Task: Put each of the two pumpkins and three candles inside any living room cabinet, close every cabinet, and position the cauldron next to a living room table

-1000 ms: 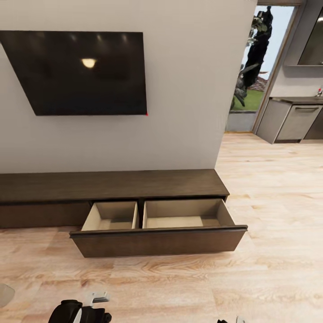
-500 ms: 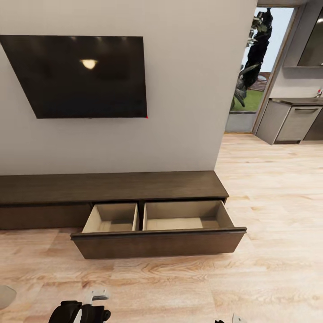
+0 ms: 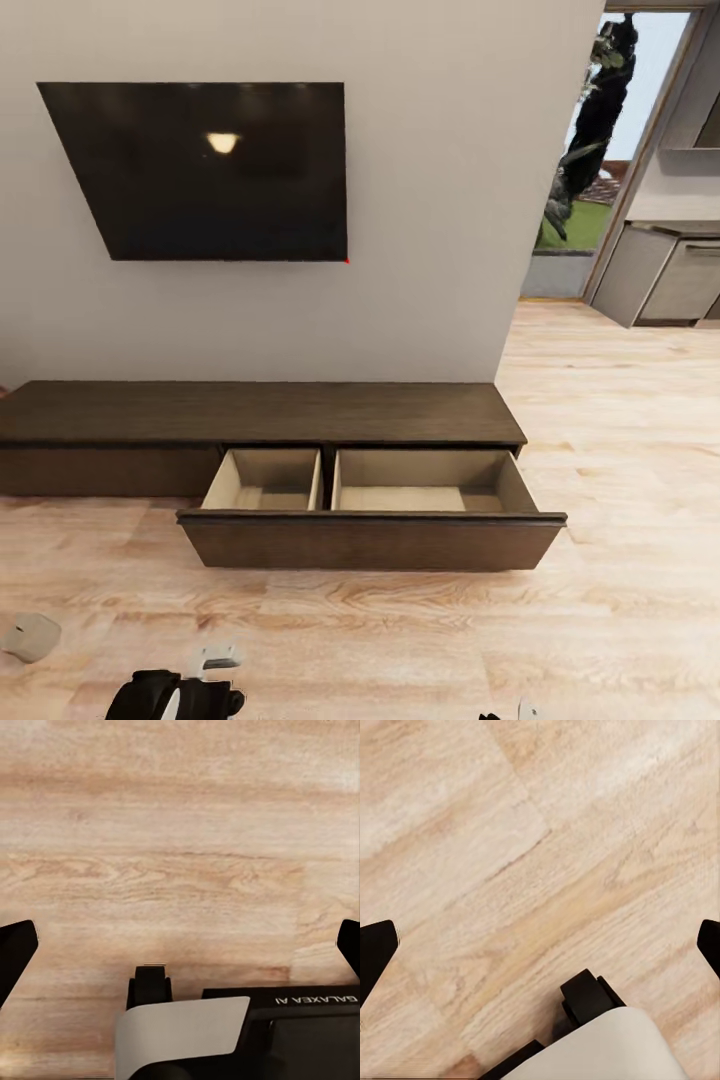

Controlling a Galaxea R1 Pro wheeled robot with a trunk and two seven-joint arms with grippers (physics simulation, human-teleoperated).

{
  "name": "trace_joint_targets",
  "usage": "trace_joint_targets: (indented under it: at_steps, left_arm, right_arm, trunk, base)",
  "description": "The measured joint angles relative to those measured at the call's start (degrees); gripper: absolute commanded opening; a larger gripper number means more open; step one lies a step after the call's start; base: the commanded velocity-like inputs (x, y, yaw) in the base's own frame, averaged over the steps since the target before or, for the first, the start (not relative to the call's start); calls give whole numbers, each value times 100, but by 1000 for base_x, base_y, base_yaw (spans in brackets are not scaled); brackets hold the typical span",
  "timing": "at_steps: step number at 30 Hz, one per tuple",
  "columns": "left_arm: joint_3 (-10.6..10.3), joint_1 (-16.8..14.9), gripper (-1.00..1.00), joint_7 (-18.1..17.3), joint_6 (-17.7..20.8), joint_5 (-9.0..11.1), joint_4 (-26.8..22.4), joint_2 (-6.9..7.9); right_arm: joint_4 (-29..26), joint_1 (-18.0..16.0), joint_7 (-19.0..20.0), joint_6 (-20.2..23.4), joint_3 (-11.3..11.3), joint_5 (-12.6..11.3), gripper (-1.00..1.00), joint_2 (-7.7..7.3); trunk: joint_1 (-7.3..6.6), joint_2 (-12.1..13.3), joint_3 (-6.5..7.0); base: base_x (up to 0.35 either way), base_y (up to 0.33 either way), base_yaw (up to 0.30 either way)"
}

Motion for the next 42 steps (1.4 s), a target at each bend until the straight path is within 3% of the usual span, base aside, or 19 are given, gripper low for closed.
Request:
trace_joint_targets:
  at_steps: [3, 6, 10, 24, 26, 29, 32, 36, 42]
  left_arm:
    - [54, 0, 100, 3, -7, 2, 1, 6]
    - [340, 0, 100, 4, -10, -1, 0, 1]
    - [476, 0, 100, 8, -8, 1, 1, -1]
    - [541, 0, 100, 137, -26, -21, 31, 10]
    - [646, 0, 100, 157, -64, -12, 209, 14]
    - [949, 0, 100, 164, -336, 0, 627, 14]
    - [1164, 1, 100, 163, -1000, 2, 1087, 16]
    - [1246, 0, 100, 162, -1412, -15, 1512, 17]
    - [1255, 0, 100, 155, -1553, -36, 1640, 16]
  right_arm:
    - [-3, 0, -14, 0, 0, 0, 100, 4]
    - [-2, 0, -20, 0, 0, 1, 100, 13]
    - [-5, 0, -21, 0, 0, 6, 100, 31]
    - [-2, -64, -113, 63, 312, 271, 100, 224]
    - [0, -109, -247, 62, 325, 282, 100, 269]
    - [2, -129, -373, 28, 339, 288, 100, 294]
    - [3, -131, -411, 27, 345, 288, 100, 300]
    - [3, -132, -426, 38, 343, 289, 100, 302]
    - [3, -132, -433, 43, 349, 295, 100, 303]
  trunk:
    - [0, 0, 0]
    - [0, 0, 0]
    - [0, 0, 0]
    - [0, 0, -15]
    - [0, 0, -23]
    - [0, 0, -34]
    - [0, 0, -43]
    - [0, 0, -53]
    - [0, 0, -69]
  base:
    - [-15, 0, 290]
    - [-4, 0, 293]
    - [-1, 0, 293]
    - [0, 0, 290]
    - [0, 0, 281]
    - [0, 0, 280]
    - [0, 0, 279]
    - [0, 0, 278]
    - [0, 0, 279]
